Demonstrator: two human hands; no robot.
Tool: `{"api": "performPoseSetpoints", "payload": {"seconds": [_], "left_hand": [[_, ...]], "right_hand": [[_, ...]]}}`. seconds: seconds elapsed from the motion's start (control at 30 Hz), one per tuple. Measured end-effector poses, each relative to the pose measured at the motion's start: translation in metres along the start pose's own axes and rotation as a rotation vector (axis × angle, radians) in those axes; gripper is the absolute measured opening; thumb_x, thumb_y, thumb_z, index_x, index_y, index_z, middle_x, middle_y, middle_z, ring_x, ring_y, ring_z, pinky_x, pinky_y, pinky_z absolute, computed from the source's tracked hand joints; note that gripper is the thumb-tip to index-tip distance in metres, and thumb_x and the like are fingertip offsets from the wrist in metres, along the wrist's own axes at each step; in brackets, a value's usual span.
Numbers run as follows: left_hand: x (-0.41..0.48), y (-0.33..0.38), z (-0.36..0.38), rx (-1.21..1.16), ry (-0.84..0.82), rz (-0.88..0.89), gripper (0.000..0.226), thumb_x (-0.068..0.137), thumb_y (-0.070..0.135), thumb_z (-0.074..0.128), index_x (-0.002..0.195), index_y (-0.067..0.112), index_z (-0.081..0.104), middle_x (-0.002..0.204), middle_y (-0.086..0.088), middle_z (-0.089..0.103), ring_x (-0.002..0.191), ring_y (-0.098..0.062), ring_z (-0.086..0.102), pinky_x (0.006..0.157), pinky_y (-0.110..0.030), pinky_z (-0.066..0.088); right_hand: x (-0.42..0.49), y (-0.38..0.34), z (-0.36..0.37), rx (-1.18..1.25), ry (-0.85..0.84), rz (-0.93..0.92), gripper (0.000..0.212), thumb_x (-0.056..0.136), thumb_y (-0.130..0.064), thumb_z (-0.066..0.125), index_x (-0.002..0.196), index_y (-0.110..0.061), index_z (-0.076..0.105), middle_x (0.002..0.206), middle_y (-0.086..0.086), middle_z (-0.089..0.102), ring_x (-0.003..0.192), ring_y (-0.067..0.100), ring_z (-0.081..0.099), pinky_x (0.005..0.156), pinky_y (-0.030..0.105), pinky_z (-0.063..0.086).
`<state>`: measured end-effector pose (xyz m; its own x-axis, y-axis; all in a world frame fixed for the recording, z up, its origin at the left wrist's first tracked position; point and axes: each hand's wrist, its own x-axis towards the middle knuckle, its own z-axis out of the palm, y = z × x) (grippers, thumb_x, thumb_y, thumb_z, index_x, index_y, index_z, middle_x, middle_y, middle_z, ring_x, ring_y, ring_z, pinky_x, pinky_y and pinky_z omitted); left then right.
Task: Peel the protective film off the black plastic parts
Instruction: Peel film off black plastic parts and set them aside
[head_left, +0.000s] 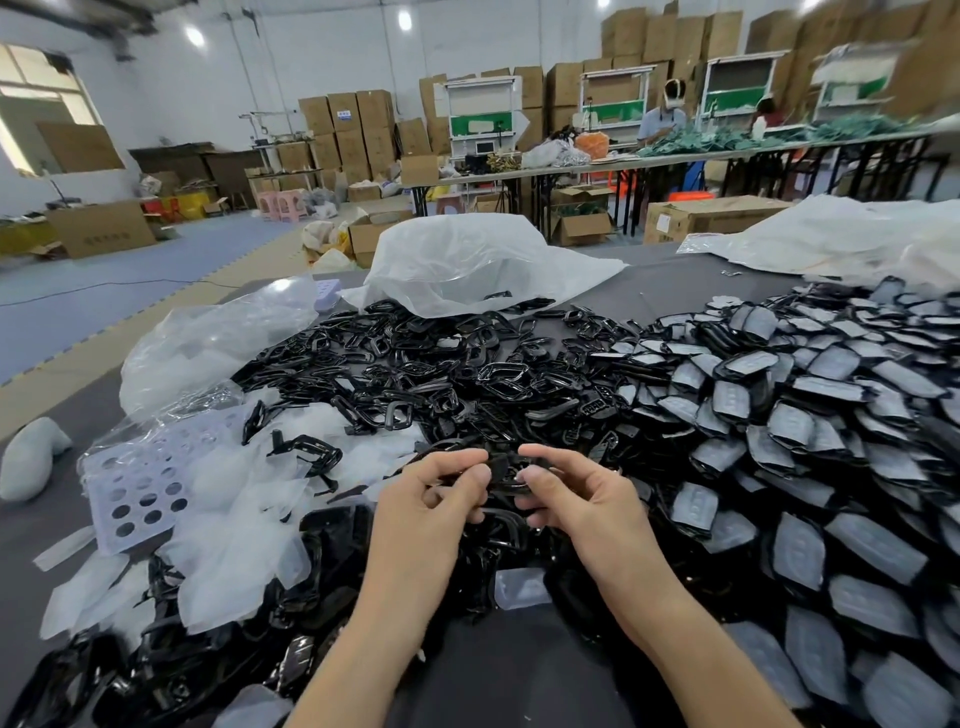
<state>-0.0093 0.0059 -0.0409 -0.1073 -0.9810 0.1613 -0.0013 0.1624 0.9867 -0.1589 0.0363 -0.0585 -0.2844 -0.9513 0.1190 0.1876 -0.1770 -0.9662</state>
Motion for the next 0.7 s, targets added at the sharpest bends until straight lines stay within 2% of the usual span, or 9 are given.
{"api": "performPoseSetpoints", "payload": {"seconds": [0.17, 0.27, 0.43, 0.5, 0.6, 0.63, 0.7], "left_hand": [[0.000, -0.004, -0.003, -0.045, -0.098, -0.007, 0.017, 0.091, 0.015, 0.069, 0.093, 0.030, 0.076, 0.066, 0.004, 0.066, 0.061, -0.008, 0.062, 0.059, -0.016, 0.051], [-0.001, -0.004, -0.002, -0.035, -0.119, 0.018, 0.017, 0.092, 0.013, 0.069, 0.091, 0.029, 0.075, 0.065, 0.003, 0.062, 0.059, -0.008, 0.060, 0.056, -0.017, 0.050], [0.000, -0.006, -0.009, 0.047, -0.197, 0.064, 0.018, 0.094, 0.017, 0.067, 0.095, 0.035, 0.070, 0.076, 0.006, 0.065, 0.070, -0.008, 0.061, 0.066, -0.025, 0.055], [0.000, -0.010, -0.012, 0.294, -0.174, 0.224, 0.021, 0.094, 0.024, 0.067, 0.101, 0.043, 0.067, 0.093, 0.016, 0.067, 0.082, -0.004, 0.063, 0.074, -0.024, 0.053], [-0.004, -0.012, -0.012, 0.677, -0.094, 0.555, 0.013, 0.092, 0.033, 0.065, 0.103, 0.040, 0.063, 0.119, 0.022, 0.049, 0.105, 0.001, 0.053, 0.082, -0.011, 0.044], [-0.005, -0.012, -0.011, 0.763, -0.076, 0.639, 0.011, 0.092, 0.033, 0.064, 0.102, 0.034, 0.062, 0.120, 0.019, 0.046, 0.106, 0.001, 0.050, 0.085, -0.010, 0.042], [-0.006, -0.015, -0.009, 0.820, -0.037, 0.756, 0.010, 0.096, 0.029, 0.059, 0.105, 0.027, 0.058, 0.109, 0.017, 0.047, 0.100, -0.002, 0.048, 0.087, -0.016, 0.041]], "right_hand": [[-0.002, -0.002, -0.001, 0.050, -0.097, 0.027, 0.018, 0.093, -0.020, 0.066, 0.104, -0.024, 0.080, 0.090, 0.008, 0.077, 0.080, 0.014, 0.071, 0.073, 0.021, 0.056], [-0.003, -0.002, -0.001, 0.059, -0.127, 0.030, 0.026, 0.088, -0.033, 0.064, 0.107, -0.023, 0.080, 0.094, 0.008, 0.077, 0.081, 0.015, 0.070, 0.075, 0.022, 0.056], [-0.005, -0.003, -0.001, 0.035, -0.152, 0.016, 0.028, 0.089, -0.035, 0.062, 0.108, -0.025, 0.079, 0.093, 0.007, 0.077, 0.081, 0.012, 0.069, 0.077, 0.022, 0.056], [-0.005, -0.003, -0.001, 0.041, -0.153, 0.025, 0.028, 0.089, -0.037, 0.062, 0.107, -0.026, 0.080, 0.090, 0.004, 0.076, 0.079, 0.011, 0.068, 0.076, 0.022, 0.056], [-0.005, -0.002, 0.000, 0.043, -0.139, 0.039, 0.026, 0.088, -0.037, 0.064, 0.103, -0.025, 0.080, 0.080, -0.002, 0.074, 0.070, 0.008, 0.064, 0.070, 0.019, 0.054], [-0.005, -0.001, 0.000, 0.039, -0.119, 0.040, 0.022, 0.090, -0.035, 0.064, 0.102, -0.025, 0.081, 0.079, -0.003, 0.073, 0.068, 0.008, 0.063, 0.068, 0.018, 0.054], [-0.004, 0.002, 0.000, 0.011, -0.043, 0.027, 0.018, 0.097, -0.025, 0.063, 0.099, -0.025, 0.081, 0.081, -0.001, 0.074, 0.065, 0.009, 0.064, 0.065, 0.018, 0.054]]}}
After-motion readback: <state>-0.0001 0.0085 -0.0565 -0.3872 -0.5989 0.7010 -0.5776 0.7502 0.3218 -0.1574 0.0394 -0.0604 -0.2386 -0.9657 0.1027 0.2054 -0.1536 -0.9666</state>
